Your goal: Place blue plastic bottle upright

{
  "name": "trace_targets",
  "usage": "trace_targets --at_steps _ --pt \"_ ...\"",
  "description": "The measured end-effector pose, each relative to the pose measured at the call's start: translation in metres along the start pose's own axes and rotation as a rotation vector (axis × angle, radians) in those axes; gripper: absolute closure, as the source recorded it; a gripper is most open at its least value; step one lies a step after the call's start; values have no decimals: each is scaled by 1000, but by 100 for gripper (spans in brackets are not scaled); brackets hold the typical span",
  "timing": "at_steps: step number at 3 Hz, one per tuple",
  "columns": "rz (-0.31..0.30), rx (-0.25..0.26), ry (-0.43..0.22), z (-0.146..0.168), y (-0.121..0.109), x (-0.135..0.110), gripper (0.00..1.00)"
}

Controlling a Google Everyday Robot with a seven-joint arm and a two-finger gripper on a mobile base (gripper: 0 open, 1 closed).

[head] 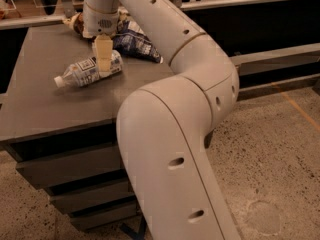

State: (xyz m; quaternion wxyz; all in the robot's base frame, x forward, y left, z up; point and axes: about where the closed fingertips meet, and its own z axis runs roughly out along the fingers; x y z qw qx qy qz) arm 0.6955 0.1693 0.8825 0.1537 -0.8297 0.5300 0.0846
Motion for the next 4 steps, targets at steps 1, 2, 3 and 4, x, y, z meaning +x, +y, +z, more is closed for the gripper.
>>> trace_targets --at_steps 1,2,3,4 --pt "-21 -22 2 16 -7 -11 0" --pt "-31 -40 0 29 -10 -17 0" --pt "-45 -57 1 39 -12 -24 0" --pt "-61 -65 11 44 -13 -28 18"
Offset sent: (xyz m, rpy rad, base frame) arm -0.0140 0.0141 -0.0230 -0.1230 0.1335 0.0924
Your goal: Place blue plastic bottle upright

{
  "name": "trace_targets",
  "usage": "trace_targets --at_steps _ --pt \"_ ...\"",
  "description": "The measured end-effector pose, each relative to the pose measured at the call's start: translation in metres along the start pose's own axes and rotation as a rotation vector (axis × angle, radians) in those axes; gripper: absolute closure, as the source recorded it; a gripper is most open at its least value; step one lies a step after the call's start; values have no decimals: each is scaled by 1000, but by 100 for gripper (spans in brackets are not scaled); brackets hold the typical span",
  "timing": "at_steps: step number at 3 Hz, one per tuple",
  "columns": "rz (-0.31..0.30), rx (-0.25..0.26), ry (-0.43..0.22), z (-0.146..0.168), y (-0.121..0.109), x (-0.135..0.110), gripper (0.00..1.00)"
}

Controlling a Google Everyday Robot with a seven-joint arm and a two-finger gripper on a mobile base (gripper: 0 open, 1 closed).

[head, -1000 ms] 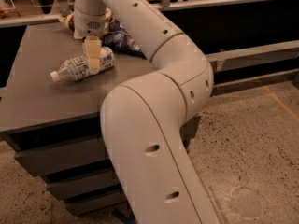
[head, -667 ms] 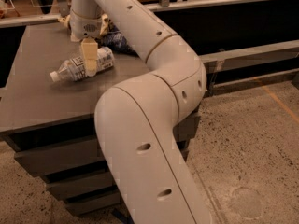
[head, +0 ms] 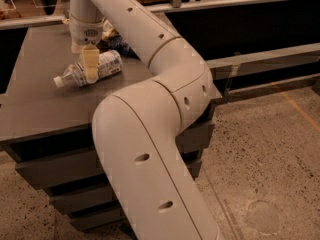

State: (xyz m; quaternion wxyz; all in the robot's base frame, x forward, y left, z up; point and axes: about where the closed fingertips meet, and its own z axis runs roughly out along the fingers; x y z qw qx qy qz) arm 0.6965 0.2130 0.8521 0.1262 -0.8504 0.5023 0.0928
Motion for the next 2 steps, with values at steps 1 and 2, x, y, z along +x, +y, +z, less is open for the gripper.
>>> trace_targets --at_steps 1,2 --pt "-2 -5 13 -1 1 -1 41" --pt "-13 -9 24 -2 1 -5 65"
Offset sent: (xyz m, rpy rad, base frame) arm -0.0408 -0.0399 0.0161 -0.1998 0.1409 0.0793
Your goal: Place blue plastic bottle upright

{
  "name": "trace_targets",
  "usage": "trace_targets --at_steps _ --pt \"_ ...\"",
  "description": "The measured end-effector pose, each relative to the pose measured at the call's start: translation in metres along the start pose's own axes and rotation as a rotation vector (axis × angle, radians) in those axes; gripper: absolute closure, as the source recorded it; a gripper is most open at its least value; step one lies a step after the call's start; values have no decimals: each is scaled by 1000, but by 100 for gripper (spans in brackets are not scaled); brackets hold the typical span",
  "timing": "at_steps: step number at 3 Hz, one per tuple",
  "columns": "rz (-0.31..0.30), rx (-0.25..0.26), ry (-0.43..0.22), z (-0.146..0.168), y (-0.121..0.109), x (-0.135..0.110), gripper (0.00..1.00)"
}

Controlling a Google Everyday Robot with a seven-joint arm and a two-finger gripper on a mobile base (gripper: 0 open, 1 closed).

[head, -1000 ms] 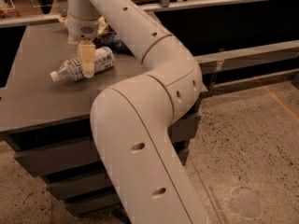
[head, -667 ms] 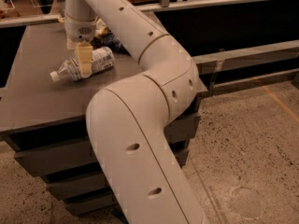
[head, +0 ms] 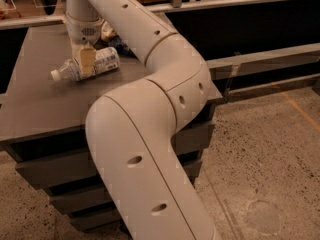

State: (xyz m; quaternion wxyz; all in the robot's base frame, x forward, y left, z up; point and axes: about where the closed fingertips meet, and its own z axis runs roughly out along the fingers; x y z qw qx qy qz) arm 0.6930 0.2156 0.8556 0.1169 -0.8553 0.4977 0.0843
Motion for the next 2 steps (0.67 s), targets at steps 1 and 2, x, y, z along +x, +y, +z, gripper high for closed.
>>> trace_targets --at_steps 1,2 --pt "-33 -1 4 -4 0 -10 88" --pt "1 52 -57 -34 6 -13 100"
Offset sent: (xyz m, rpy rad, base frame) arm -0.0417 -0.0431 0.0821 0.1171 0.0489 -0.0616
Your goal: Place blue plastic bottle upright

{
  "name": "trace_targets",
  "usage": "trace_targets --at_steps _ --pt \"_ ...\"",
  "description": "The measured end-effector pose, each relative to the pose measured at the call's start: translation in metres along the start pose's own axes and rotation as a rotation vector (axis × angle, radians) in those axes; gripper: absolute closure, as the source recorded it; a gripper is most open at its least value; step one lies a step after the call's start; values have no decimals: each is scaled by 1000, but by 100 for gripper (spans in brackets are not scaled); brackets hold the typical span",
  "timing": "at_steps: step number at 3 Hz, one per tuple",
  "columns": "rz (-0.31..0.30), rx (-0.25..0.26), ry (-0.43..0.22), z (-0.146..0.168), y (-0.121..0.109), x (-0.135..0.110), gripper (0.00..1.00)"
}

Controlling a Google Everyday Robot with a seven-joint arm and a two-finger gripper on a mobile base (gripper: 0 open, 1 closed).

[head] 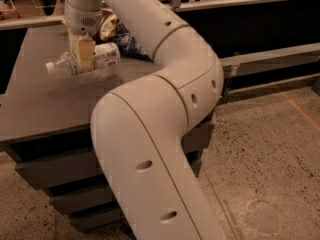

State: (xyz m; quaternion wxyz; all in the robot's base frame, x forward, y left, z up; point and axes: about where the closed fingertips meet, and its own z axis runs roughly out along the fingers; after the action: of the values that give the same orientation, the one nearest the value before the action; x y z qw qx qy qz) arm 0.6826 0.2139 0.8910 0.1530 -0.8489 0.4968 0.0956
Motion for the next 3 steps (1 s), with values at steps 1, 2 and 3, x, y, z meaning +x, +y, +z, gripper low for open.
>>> trace_targets --at_steps 1,2,3 --pt "94 110 -121 -48 9 2 100" --pt "176 239 -231 -92 22 9 100" --pt "229 368 -324 -130 53 12 100"
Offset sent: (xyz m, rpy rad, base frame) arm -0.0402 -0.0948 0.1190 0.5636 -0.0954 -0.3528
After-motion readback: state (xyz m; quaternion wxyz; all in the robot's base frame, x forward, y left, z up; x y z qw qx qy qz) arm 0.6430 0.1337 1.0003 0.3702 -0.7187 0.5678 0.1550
